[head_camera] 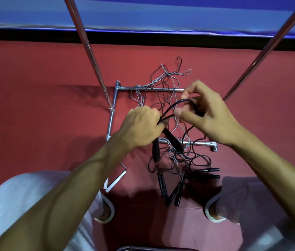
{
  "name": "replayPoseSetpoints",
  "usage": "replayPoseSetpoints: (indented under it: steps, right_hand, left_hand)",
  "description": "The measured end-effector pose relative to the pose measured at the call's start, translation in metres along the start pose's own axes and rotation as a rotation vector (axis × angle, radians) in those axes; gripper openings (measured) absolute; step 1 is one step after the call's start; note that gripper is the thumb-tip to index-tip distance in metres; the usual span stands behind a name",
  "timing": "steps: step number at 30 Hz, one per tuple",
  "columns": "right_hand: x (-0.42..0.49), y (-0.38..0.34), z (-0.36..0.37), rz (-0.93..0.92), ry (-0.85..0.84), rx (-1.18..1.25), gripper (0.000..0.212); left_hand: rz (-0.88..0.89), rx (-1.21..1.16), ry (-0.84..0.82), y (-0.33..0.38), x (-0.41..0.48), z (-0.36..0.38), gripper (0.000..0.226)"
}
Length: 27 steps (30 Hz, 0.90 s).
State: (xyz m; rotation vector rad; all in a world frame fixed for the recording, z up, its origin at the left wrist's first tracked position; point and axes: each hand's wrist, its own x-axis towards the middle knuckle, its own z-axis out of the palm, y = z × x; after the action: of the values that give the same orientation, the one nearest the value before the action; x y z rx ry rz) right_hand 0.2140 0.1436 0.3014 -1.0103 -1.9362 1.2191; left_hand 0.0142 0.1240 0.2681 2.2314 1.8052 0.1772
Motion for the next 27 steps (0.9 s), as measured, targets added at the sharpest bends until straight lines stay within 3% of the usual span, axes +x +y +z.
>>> replayPoseSetpoints:
  steps: [3, 7, 10, 13, 16, 19, 23, 27]
  right_hand:
    - [0.002, -0.002, -0.015, -0.017, -0.092, -0.198, 0.044]
    - [0.009, -0.003, -0.032, -0.062, -0.16, -0.325, 0.03]
    - [0.009, -0.001, -0.041, -0.036, -0.275, -0.351, 0.032]
    - [0.009, -0.004, -0.05, -0.021, -0.37, -0.296, 0.02]
    - [0.011, -0.003, -0.058, 0.003, -0.335, -0.21, 0.007]
    - [0.014, 0.005, -0.057, 0.008, -0.288, -0.185, 0.023]
    - [0.015, 0.017, -0.047, 0.082, -0.292, -0.173, 0.041]
    - [0.014, 0.023, -0.019, 0.196, -0.181, -0.049, 0.027]
  left_hand:
    - [0.01, -0.056, -0.042, -0.001, -0.001, -0.006, 0.048]
    - [0.042, -0.401, -0.26, -0.007, 0.0, -0.013, 0.052]
    - [0.097, -0.717, -0.462, -0.006, -0.004, -0.024, 0.052]
    - [0.119, -0.852, -0.519, -0.007, -0.006, -0.033, 0.056]
    - [0.082, -1.024, -0.537, -0.011, -0.007, -0.04, 0.057]
    - [0.057, -1.197, -0.484, -0.013, -0.006, -0.043, 0.049]
    - [-0.046, -1.239, -0.328, -0.011, -0.002, -0.04, 0.047]
    - [-0.306, -1.253, -0.053, -0.005, 0.005, -0.028, 0.042]
